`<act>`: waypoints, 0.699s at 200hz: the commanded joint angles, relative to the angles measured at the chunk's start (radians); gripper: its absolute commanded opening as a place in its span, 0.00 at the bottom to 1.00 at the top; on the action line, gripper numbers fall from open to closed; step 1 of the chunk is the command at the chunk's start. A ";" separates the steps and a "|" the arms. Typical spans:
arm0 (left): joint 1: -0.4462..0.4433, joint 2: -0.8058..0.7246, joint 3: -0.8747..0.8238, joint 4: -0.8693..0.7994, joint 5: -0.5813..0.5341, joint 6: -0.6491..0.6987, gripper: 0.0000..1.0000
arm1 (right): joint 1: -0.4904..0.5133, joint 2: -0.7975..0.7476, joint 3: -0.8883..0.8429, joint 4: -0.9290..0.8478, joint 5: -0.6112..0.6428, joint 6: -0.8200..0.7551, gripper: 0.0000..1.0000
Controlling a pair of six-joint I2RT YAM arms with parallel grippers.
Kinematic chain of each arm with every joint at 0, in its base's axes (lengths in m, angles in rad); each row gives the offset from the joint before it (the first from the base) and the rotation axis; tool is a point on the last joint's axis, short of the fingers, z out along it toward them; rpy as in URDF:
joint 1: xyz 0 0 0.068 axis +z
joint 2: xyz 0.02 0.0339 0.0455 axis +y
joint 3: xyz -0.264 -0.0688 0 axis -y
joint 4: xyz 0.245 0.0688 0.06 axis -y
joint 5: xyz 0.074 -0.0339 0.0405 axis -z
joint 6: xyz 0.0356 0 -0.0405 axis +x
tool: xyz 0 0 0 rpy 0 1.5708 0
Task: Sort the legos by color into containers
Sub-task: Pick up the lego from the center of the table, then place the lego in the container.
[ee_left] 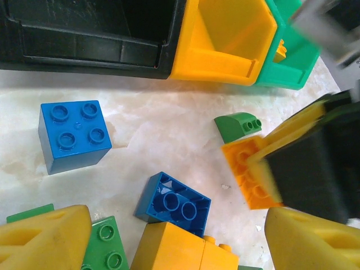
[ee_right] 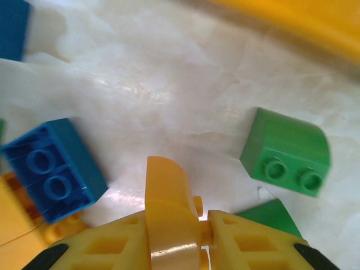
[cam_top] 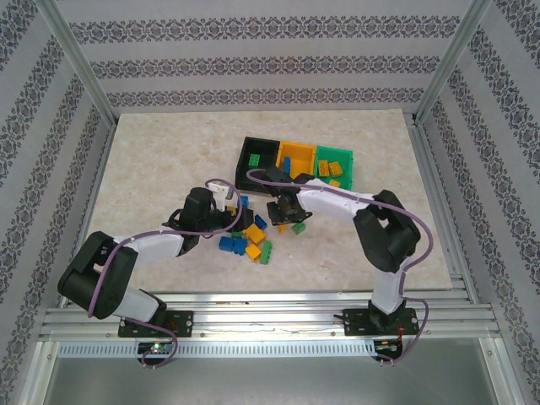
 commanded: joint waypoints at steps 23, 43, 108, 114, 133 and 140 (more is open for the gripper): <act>0.018 -0.002 -0.004 0.049 0.017 -0.017 0.81 | -0.119 -0.180 -0.068 0.087 0.014 -0.002 0.30; 0.019 -0.003 -0.002 0.048 0.022 -0.019 0.81 | -0.210 -0.231 -0.094 0.127 0.030 -0.030 0.31; 0.020 -0.004 0.000 0.045 0.021 -0.015 0.81 | -0.486 -0.143 0.029 0.142 -0.050 -0.118 0.42; 0.020 -0.003 -0.001 0.043 0.017 -0.014 0.81 | -0.489 -0.130 0.045 0.127 -0.063 -0.121 0.43; 0.023 -0.002 0.000 0.035 0.006 -0.006 0.81 | -0.481 -0.134 0.023 0.149 -0.082 -0.113 0.43; 0.024 -0.001 0.001 0.035 0.007 -0.007 0.81 | -0.476 -0.143 -0.001 0.168 -0.088 -0.106 0.43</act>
